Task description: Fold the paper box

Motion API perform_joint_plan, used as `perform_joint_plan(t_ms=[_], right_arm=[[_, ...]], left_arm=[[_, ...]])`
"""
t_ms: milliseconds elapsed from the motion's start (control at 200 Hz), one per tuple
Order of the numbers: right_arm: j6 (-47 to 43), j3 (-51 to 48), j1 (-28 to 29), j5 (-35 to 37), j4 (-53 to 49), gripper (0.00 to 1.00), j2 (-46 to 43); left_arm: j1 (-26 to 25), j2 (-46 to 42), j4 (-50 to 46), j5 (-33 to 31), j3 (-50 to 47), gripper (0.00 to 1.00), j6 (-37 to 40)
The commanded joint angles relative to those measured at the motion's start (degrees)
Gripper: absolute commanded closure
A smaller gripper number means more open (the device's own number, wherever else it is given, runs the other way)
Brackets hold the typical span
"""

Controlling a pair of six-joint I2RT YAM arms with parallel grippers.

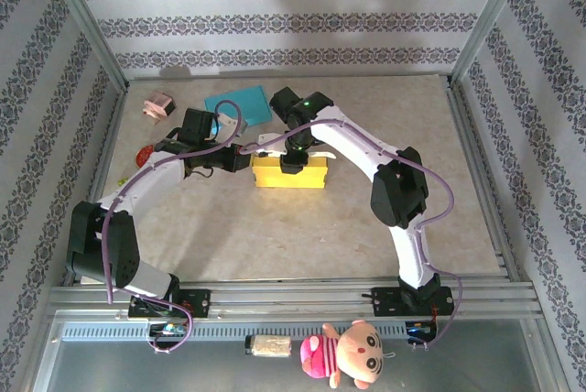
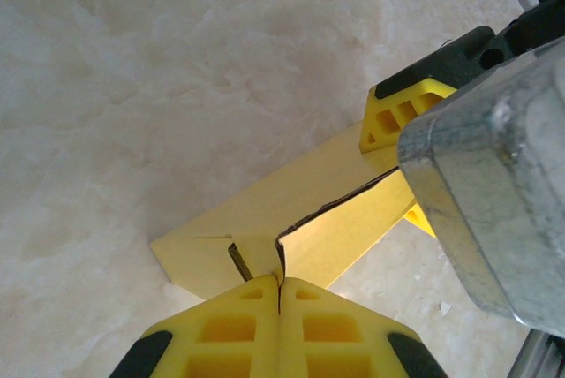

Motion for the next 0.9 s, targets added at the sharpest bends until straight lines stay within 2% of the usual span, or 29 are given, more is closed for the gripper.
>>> perform_joint_plan(t_ms=[0, 115, 275, 330, 485, 570, 715, 840, 894], right_arm=[[-0.34, -0.42, 0.19, -1.76, -0.76, 0.68, 0.68], [-0.31, -0.71, 0.12, -1.7, -0.75, 0.68, 0.59], [-0.23, -0.59, 0.08, -1.73, -0.72, 0.68, 0.54], [-0.32, -0.49, 0.09, -1.72, -0.72, 0.68, 0.6], [-0.34, -0.36, 0.15, -1.74, -0.75, 0.68, 0.59], [-0.32, -0.31, 0.17, -1.93, -0.83, 0.68, 0.59], [-0.15, -0.43, 0.08, -1.81, -0.9, 0.68, 0.59], [-0.21, -0.49, 0.08, -1.74, -0.93, 0.68, 0.66], [-0.19, -0.36, 0.04, -1.81, -1.01, 0.68, 0.67]], left_arm=[[-0.63, 2.06, 1.28, 1.49, -0.94, 0.98, -1.1], [-0.69, 2.73, -0.76, 1.33, -0.72, 0.99, -0.45], [-0.65, 2.25, -3.38, -1.95, -0.83, 0.98, 0.94], [-0.69, 1.65, -3.38, -2.49, -1.08, 0.92, 1.22], [-0.67, 0.13, -2.66, -3.23, -1.11, 0.88, 1.27], [-0.7, 0.31, -1.66, -3.82, -0.76, 0.79, 0.83], [-0.66, 0.92, 1.04, -1.02, 0.81, 0.71, -0.14], [-0.7, 1.18, 2.64, 0.66, 1.83, 0.58, -0.15], [-0.68, 1.47, 2.28, 0.53, 2.41, 0.56, 0.36]])
